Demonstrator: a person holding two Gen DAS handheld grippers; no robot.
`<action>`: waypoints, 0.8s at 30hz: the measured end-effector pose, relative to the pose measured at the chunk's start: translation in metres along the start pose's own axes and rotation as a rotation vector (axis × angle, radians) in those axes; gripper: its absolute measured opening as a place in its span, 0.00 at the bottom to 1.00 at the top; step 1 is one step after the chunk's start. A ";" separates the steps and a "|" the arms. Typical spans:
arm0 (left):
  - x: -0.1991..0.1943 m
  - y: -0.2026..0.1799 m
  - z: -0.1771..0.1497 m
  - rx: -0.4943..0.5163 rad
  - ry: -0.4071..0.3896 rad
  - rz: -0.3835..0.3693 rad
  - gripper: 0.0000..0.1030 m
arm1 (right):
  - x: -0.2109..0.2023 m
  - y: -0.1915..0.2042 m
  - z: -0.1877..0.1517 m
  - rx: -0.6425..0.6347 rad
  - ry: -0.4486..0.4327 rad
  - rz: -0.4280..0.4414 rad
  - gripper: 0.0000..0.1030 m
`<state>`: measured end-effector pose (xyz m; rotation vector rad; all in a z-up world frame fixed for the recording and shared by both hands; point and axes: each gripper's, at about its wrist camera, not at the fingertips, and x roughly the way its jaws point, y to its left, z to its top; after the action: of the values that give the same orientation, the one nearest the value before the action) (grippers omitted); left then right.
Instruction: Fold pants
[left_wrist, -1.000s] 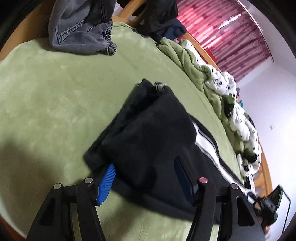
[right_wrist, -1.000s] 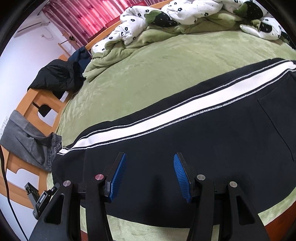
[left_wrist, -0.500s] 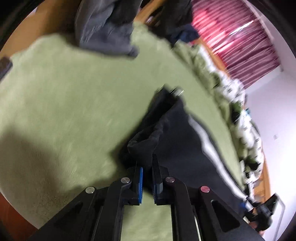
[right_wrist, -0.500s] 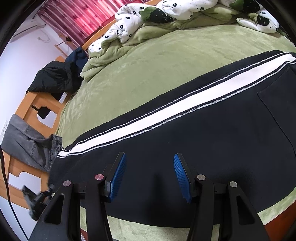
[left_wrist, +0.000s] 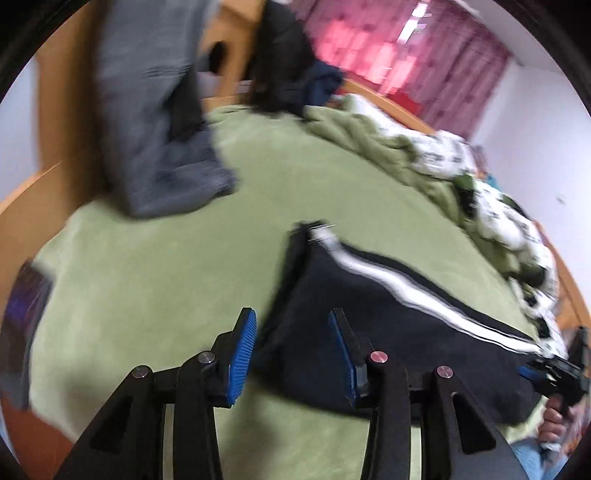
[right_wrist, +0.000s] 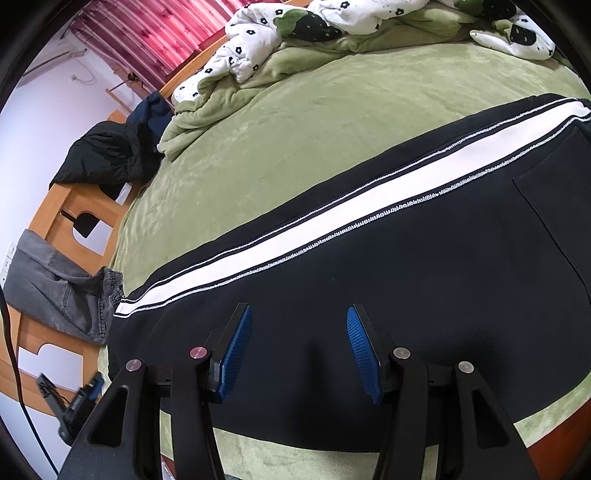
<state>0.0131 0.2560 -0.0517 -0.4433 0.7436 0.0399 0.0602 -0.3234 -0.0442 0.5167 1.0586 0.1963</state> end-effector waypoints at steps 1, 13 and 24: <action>0.004 -0.006 0.007 0.023 0.014 -0.024 0.37 | 0.001 0.000 0.000 0.000 0.005 0.000 0.51; 0.102 -0.032 0.072 0.032 0.135 -0.046 0.37 | 0.010 0.000 0.001 0.012 0.035 -0.028 0.51; 0.146 -0.030 0.077 0.075 0.149 0.005 0.18 | 0.020 -0.003 0.003 0.046 0.073 -0.033 0.51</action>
<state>0.1767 0.2419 -0.0872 -0.3754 0.8898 -0.0167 0.0716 -0.3193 -0.0601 0.5369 1.1443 0.1632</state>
